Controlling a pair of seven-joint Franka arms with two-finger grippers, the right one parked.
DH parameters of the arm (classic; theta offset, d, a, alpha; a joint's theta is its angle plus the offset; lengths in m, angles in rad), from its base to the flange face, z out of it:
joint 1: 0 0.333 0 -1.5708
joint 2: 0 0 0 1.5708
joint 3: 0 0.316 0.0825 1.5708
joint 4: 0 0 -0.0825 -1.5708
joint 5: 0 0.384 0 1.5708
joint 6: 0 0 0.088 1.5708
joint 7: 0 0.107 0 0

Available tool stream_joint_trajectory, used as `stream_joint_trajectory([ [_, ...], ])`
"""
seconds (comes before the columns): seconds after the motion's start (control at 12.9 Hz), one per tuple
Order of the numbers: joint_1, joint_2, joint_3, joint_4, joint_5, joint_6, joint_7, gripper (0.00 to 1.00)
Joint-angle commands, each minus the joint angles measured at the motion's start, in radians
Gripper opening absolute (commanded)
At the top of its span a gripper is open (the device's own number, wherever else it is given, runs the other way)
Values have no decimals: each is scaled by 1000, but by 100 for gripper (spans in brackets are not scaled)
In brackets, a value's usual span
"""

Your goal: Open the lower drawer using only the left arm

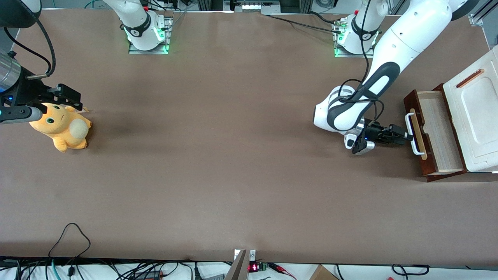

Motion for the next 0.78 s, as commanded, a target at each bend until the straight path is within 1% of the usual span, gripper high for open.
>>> stream_joint_trajectory([
  [0.0,5,-13,-2,17,-29,-5,33,93],
  [0.08,5,-36,-8,37,-71,-2,35,100],
  [0.16,5,-53,-22,72,-126,5,44,100],
  [0.31,-1,-120,-43,124,-263,74,106,100],
  [0.39,-2,-160,-43,155,-346,122,148,100],
  [0.62,-5,-257,-45,262,-582,191,266,100],
  [0.7,-5,-301,-36,315,-701,231,325,100],
])
